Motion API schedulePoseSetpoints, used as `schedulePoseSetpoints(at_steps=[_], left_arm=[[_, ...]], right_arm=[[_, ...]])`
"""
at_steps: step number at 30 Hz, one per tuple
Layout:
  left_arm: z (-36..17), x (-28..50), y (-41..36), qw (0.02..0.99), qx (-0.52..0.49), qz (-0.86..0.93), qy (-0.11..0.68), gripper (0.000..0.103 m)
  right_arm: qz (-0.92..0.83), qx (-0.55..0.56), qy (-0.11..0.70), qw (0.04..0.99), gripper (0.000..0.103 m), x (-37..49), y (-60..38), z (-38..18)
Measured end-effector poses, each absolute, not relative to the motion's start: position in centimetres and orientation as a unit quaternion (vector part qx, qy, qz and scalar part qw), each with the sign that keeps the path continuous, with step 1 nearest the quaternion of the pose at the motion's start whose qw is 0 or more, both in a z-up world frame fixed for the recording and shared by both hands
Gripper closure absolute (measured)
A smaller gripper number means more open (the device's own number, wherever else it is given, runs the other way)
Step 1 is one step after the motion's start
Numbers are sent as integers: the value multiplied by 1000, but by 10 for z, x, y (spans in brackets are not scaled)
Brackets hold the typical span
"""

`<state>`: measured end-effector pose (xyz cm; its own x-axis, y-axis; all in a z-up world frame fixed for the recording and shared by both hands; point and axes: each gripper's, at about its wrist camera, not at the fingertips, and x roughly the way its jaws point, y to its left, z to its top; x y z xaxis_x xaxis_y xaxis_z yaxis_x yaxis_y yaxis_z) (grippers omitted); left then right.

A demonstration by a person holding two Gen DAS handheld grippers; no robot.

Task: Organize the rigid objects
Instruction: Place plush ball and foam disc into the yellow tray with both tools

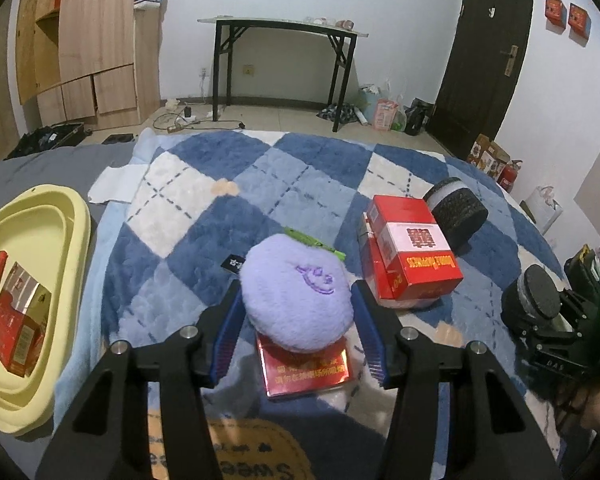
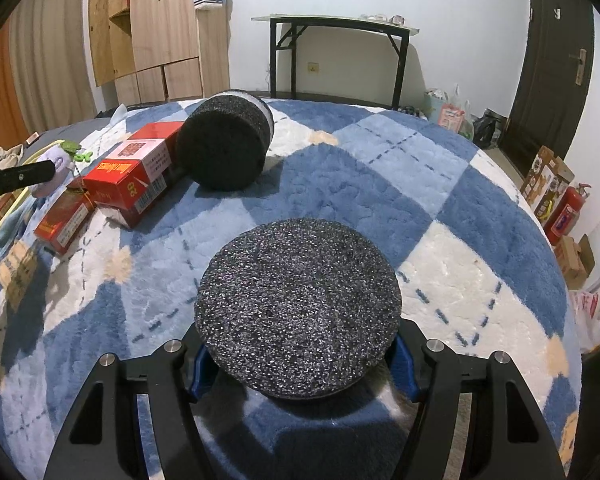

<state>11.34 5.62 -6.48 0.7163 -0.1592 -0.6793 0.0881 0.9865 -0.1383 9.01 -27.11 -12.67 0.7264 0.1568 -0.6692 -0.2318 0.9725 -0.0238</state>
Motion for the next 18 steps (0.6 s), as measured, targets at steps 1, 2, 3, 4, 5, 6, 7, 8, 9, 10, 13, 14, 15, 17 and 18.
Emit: schedulePoseSetpoints(at_steps=[1,2,3,4,5,6,7,8,9,10,13,14,15,17,18], left_arm=[[-64,113,57,926,-48,-66,369,48],[-62,112,58,927,-49,-65,366,48],[-60,110,60,928,-51,-65,364,48],[-58,109,62,928,-53,-64,363,48],[-55,108,64,930,-54,-61,360,48],[-54,106,66,930,-56,-61,358,48],[-53,106,68,930,-57,-60,359,48],[-51,104,70,931,-49,-52,358,48],[-49,103,72,931,-44,-49,358,48],[-46,102,76,931,-45,-47,358,48],[-32,99,88,935,-48,-40,350,48],[-22,97,97,938,-54,-37,342,48],[-16,97,103,939,-57,-35,337,48],[0,94,121,945,-63,-27,320,48],[10,93,135,948,-66,-20,311,48]], right_arm=[[105,-52,355,928,35,90,-271,-126],[105,-52,355,928,35,90,-271,-126],[105,-51,354,928,35,90,-271,-126],[105,-51,354,928,35,90,-271,-126],[105,-51,354,928,35,90,-271,-126],[105,-50,354,928,35,90,-271,-126],[105,-50,354,928,35,90,-271,-126],[104,-51,353,928,36,89,-271,-126],[104,-51,353,928,36,89,-271,-126],[104,-51,352,929,36,88,-271,-125],[103,-49,347,931,36,85,-272,-120],[104,-48,342,933,36,83,-272,-116],[106,-46,332,936,36,80,-272,-110],[108,-48,309,944,36,74,-268,-93],[112,-43,295,948,36,71,-265,-81]])
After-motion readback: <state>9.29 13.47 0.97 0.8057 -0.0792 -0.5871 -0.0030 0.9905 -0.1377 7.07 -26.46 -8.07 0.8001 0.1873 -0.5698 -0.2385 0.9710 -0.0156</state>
